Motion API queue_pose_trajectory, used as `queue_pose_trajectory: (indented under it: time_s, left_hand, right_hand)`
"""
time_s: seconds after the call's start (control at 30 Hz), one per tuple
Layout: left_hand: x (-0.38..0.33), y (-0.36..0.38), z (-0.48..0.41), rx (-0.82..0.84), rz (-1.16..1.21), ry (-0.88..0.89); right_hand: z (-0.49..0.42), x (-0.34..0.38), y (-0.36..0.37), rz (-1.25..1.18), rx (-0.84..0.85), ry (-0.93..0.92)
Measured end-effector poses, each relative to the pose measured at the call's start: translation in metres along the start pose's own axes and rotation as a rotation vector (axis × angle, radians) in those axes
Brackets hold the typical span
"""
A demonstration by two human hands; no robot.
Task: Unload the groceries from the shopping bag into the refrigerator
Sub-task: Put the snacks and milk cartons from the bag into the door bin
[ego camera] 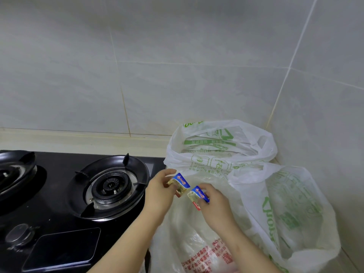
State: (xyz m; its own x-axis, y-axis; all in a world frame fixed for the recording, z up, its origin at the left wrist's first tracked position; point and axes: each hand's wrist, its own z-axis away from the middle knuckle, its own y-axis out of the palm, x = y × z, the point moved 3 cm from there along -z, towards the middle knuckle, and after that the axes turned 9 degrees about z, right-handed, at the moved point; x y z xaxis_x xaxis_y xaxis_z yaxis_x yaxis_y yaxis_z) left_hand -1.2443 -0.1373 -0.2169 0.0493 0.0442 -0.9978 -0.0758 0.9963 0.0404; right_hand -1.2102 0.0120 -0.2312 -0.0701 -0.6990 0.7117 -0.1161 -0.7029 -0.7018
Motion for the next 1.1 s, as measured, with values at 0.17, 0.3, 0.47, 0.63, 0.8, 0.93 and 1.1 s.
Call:
queue_pose_trajectory:
  time_s: [0.17, 0.3, 0.47, 0.63, 0.8, 0.93, 1.1]
  left_hand:
    - [-0.033, -0.016, 0.002, -0.049, 0.149, 0.031]
    - [-0.056, -0.041, 0.011, -0.145, 0.220, 0.049]
    - [-0.082, -0.087, 0.028, -0.296, 0.211, 0.112]
    - [-0.100, -0.127, 0.060, -0.447, 0.228, 0.172]
    - [-0.113, -0.156, 0.109, -0.630, 0.225, 0.242]
    - [-0.120, -0.185, 0.168, -0.829, 0.239, 0.277]
    - [-0.134, -0.220, 0.270, -1.074, 0.223, 0.364]
  right_hand:
    - [-0.005, 0.039, -0.009, -0.170, -0.035, -0.049]
    - [-0.009, 0.074, -0.010, -0.298, -0.034, -0.115]
    - [-0.010, 0.121, 0.005, -0.346, 0.039, -0.244]
    - [-0.001, 0.161, 0.026, -0.368, 0.180, -0.376]
    - [0.026, 0.200, 0.046, -0.399, 0.398, -0.562]
    - [0.070, 0.239, 0.062, -0.414, 0.552, -0.713]
    - [0.149, 0.291, 0.081, -0.465, 0.745, -0.878]
